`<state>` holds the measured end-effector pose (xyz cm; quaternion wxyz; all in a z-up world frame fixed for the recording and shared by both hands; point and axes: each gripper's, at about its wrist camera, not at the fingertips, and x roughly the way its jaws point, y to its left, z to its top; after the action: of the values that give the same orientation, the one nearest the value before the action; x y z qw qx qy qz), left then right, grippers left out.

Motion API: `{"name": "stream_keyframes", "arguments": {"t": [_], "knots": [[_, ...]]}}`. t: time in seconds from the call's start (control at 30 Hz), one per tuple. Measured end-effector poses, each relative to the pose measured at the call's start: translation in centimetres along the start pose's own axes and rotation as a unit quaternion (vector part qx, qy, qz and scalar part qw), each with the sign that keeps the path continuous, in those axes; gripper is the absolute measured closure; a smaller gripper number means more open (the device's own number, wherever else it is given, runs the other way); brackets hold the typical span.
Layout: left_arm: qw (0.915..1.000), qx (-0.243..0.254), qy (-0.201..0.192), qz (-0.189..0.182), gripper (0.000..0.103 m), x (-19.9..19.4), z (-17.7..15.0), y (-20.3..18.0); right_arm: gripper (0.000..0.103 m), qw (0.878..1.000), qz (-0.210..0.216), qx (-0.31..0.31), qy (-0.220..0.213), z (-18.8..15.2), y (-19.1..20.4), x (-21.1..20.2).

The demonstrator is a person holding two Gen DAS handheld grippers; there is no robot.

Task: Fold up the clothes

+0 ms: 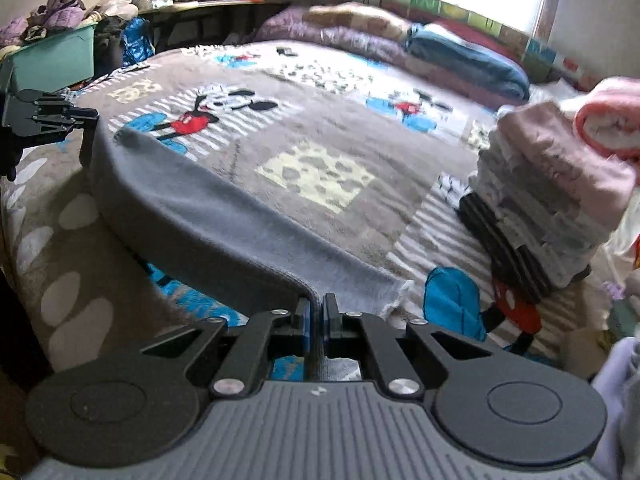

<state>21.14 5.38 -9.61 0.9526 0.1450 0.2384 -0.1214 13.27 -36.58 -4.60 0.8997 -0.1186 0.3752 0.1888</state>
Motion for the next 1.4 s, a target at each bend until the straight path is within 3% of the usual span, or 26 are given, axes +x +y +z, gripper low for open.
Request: {"name": "stream_keyframes", "arguments": {"t": [0.2, 0.23, 0.33, 0.5, 0.53, 0.6, 0.63, 0.67, 0.8, 0.83, 0.87, 0.93, 1.17, 1.4], "knots": [[0.9992, -0.037, 0.014, -0.009, 0.091, 1.8, -0.3, 1.1, 0.096, 0.999, 0.026, 0.027, 0.025, 1.7, -2.7, 2.3], [0.9990, -0.043, 0.016, -0.005, 0.103, 2.1, -0.3, 1.3, 0.096, 0.999, 0.030, 0.031, 0.027, 2.0, -3.1, 2.6], [0.9981, -0.058, 0.020, 0.005, 0.103, 3.0, -0.3, 2.1, 0.096, 0.998, 0.040, 0.040, 0.037, 2.8, -3.9, 3.5], [0.9940, -0.106, 0.025, -0.013, 0.103, 2.7, -0.2, 3.9, 0.096, 0.995, 0.055, 0.059, 0.059, 3.7, -5.3, 5.3], [0.9927, -0.116, 0.023, -0.027, 0.101, 2.2, -0.2, 4.4, 0.096, 0.995, 0.055, 0.061, 0.065, 3.8, -5.5, 5.8], [0.9889, -0.135, 0.018, -0.060, 0.076, 1.1, -0.2, 5.4, 0.096, 0.993, 0.056, 0.071, 0.075, 3.7, -5.8, 6.8], [0.9866, -0.144, 0.016, -0.076, 0.051, 0.7, -0.3, 5.7, 0.096, 0.992, 0.058, 0.077, 0.079, 3.6, -5.9, 7.3], [0.9837, -0.155, 0.011, -0.091, 0.046, 0.2, -0.6, 6.0, 0.096, 0.991, 0.063, 0.086, 0.081, 3.3, -6.1, 7.7], [0.9761, -0.174, 0.018, -0.128, 0.046, 0.0, -1.6, 6.0, 0.096, 0.988, 0.075, 0.111, 0.079, 2.0, -6.3, 8.6], [0.9767, -0.168, 0.021, -0.132, 0.058, 0.2, -1.8, 5.5, 0.096, 0.988, 0.076, 0.113, 0.075, 1.7, -6.2, 8.5], [0.9781, -0.160, 0.027, -0.131, 0.084, 0.5, -1.9, 4.9, 0.096, 0.988, 0.076, 0.115, 0.070, 1.4, -6.1, 8.4], [0.9819, -0.152, 0.040, -0.106, 0.094, 1.2, -2.1, 4.1, 0.096, 0.989, 0.075, 0.116, 0.060, 1.1, -5.7, 8.0], [0.9742, -0.204, -0.046, -0.085, 0.098, -0.5, -1.0, 5.7, 0.096, 0.991, 0.055, 0.119, 0.011, 1.5, -5.4, 4.8], [0.9718, -0.225, -0.028, -0.066, 0.098, 2.1, -1.1, 6.0, 0.096, 0.989, 0.060, 0.133, 0.031, 3.1, -7.4, 5.7]]}}
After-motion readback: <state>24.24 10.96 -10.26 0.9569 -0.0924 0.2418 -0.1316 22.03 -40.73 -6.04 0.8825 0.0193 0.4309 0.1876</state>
